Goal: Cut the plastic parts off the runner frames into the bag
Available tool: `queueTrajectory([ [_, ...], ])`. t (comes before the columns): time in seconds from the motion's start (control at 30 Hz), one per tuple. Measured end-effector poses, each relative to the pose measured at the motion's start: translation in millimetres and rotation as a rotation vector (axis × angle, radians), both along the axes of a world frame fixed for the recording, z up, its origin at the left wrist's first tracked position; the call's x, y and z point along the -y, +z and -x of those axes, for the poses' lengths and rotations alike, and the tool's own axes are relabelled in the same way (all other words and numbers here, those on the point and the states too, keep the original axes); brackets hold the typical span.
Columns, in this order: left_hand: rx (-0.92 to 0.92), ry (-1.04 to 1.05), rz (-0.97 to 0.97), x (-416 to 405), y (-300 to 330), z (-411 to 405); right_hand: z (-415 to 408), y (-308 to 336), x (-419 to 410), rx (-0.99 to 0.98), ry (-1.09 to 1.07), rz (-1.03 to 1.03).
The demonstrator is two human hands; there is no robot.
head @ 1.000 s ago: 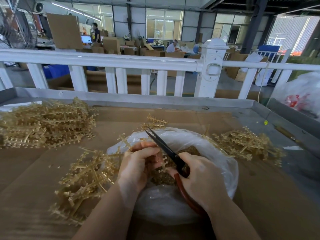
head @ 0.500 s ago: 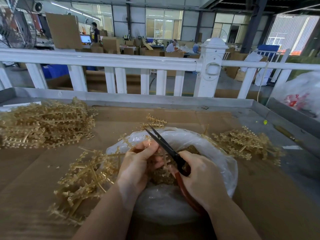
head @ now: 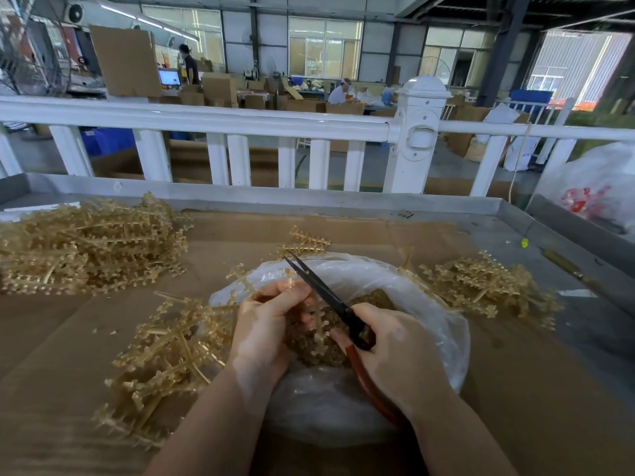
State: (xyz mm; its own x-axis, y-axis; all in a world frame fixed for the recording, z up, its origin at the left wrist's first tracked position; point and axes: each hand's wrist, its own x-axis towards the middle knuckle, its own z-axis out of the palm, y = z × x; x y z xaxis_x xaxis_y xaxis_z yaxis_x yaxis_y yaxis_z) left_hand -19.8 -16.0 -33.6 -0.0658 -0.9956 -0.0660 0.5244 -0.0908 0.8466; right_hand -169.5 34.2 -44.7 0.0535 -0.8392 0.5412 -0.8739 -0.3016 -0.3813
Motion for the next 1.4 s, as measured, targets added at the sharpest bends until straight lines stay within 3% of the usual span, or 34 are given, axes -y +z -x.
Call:
queueTrajectory([
  [0.33,-0.018,0.036,-0.009,1.5,-1.8,0.5,-3.0,0.2,-0.7,-0.046,-0.053,0.008],
  [0.6,0.201,0.198,-0.029,5.1,-8.9,5.5,-2.4,-3.6,-0.1,-0.056,-0.184,-0.1],
  [0.93,0.369,0.219,0.025,2.5,-6.8,7.5,-1.1,1.6,-0.2,-0.01,-0.194,-0.263],
  [1.13,0.8,0.348,0.252,6.8,-7.0,-0.9,-1.3,6.0,0.1,-0.178,-0.254,-0.343],
  [1.3,1.126,0.359,0.273,8.9,-0.2,-10.2,0.9,12.7,-0.9,-0.219,-0.264,-0.378],
  [1.4,1.215,0.319,0.258,13.8,-4.3,-17.3,5.2,13.0,-4.0,-0.175,-0.235,-0.385],
])
